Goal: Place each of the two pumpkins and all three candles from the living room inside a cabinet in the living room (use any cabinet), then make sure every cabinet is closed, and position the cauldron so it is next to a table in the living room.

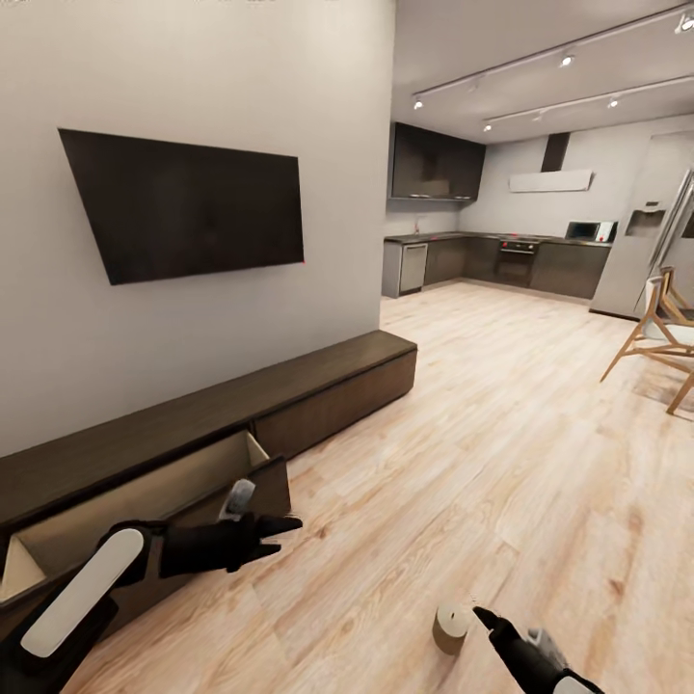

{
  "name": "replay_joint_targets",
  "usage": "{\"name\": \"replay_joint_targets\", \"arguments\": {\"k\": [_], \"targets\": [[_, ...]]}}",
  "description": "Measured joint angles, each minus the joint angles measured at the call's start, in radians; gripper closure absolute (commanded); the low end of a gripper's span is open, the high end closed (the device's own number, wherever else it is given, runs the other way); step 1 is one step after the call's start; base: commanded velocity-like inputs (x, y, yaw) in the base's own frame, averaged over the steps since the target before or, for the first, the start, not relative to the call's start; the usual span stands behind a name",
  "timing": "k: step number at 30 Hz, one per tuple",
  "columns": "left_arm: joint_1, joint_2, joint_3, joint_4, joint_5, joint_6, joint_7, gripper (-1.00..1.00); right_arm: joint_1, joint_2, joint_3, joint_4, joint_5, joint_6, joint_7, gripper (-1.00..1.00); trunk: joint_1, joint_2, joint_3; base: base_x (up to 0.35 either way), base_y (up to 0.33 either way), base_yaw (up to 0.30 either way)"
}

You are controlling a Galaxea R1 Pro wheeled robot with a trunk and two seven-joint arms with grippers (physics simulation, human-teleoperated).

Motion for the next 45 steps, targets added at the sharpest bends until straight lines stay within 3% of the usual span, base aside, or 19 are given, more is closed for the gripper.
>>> {"name": "replay_joint_targets", "arguments": {"k": [4, 8, 13, 17, 20, 22, 24, 27, 28, 29, 30, 31, 32, 34, 36, 39, 45], "targets": [[0.000, -0.009, 0.000, -0.018, -0.002, -0.006, 0.245, -1.00, 0.000, 0.004, -0.001, -0.005, 0.105, 0.031, -0.212, -1.00, -0.015, 0.028, 0.013, 0.000, 0.000, 0.000], [0.000, -0.026, 0.000, -0.054, 0.000, -0.007, 0.397, -1.00, -0.005, 0.007, -0.010, -0.042, 0.213, 0.057, -0.383, -1.00, -0.031, 0.056, 0.025, 0.000, 0.000, 0.000], [0.000, -0.036, 0.000, -0.072, 0.001, -0.007, 0.454, -1.00, -0.008, 0.014, -0.007, -0.238, 0.272, 0.166, -0.554, -1.00, -0.050, 0.091, 0.041, 0.000, 0.000, 0.000], [0.000, -0.038, -0.001, -0.077, 0.001, -0.007, 0.464, -1.00, -0.008, 0.046, 0.002, -0.452, 0.293, 0.274, -0.685, -1.00, -0.065, 0.119, 0.053, 0.000, 0.000, 0.000], [0.000, -0.038, -0.001, -0.078, 0.000, -0.007, 0.466, -1.00, -0.008, 0.088, 0.055, -0.547, 0.322, 0.307, -0.767, -1.00, -0.077, 0.140, 0.063, 0.000, 0.000, 0.000], [0.000, -0.038, -0.003, -0.078, -0.006, -0.008, 0.472, -1.00, -0.008, 0.103, 0.100, -0.569, 0.330, 0.309, -0.786, -1.00, -0.084, 0.154, 0.069, 0.000, 0.000, 0.000], [0.000, -0.039, -0.006, -0.079, -0.009, -0.008, 0.497, -1.00, -0.008, 0.108, 0.120, -0.576, 0.332, 0.310, -0.791, -1.00, -0.092, 0.168, 0.075, 0.000, 0.000, 0.000], [0.000, -0.056, -0.012, -0.085, -0.010, -0.009, 0.594, -1.00, -0.008, 0.112, 0.135, -0.580, 0.335, 0.307, -0.792, -1.00, -0.104, 0.189, 0.085, 0.000, 0.000, 0.000], [0.000, -0.075, -0.013, -0.088, -0.010, -0.009, 0.645, -1.00, -0.008, 0.113, 0.139, -0.580, 0.336, 0.306, -0.789, -1.00, -0.107, 0.196, 0.088, 0.000, 0.000, 0.000], [0.000, -0.111, -0.015, -0.092, -0.009, -0.011, 0.731, -1.00, -0.008, 0.113, 0.150, -0.581, 0.336, 0.306, -0.782, -1.00, -0.111, 0.203, 0.091, 0.000, 0.000, 0.000], [-0.001, -0.127, -0.016, -0.093, -0.010, -0.010, 0.764, -1.00, -0.008, 0.113, 0.154, -0.582, 0.336, 0.305, -0.779, -1.00, -0.115, 0.210, 0.094, 0.000, 0.000, 0.000], [-0.001, -0.159, -0.019, -0.094, -0.010, -0.011, 0.826, -1.00, -0.008, 0.113, 0.161, -0.583, 0.336, 0.304, -0.769, -1.00, -0.119, 0.217, 0.097, 0.000, 0.000, 0.000], [-0.001, -0.176, -0.020, -0.095, -0.011, -0.011, 0.859, -1.00, -0.008, 0.113, 0.163, -0.584, 0.335, 0.303, -0.761, -1.00, -0.123, 0.224, 0.100, 0.000, 0.000, 0.000], [-0.001, -0.235, -0.023, -0.095, -0.013, -0.012, 0.964, -1.00, -0.008, 0.113, 0.169, -0.584, 0.335, 0.294, -0.717, -1.00, -0.123, 0.224, 0.100, 0.000, 0.000, 0.000], [-0.001, -0.267, -0.024, -0.095, -0.016, -0.012, 1.015, -1.00, -0.008, 0.112, 0.171, -0.583, 0.336, 0.278, -0.681, -1.00, -0.123, 0.224, 0.100, 0.000, 0.000, 0.000], [-0.001, -0.294, -0.026, -0.094, -0.019, -0.012, 1.056, -1.00, -0.008, 0.112, 0.173, -0.573, 0.338, 0.234, -0.638, -1.00, -0.123, 0.224, 0.100, 0.000, 0.000, 0.000], [-0.001, -0.301, -0.027, -0.094, -0.019, -0.011, 1.066, -1.00, -0.008, 0.112, 0.170, -0.570, 0.332, 0.213, -0.632, -1.00, -0.123, 0.224, 0.100, 0.000, 0.000, 0.000]]}}
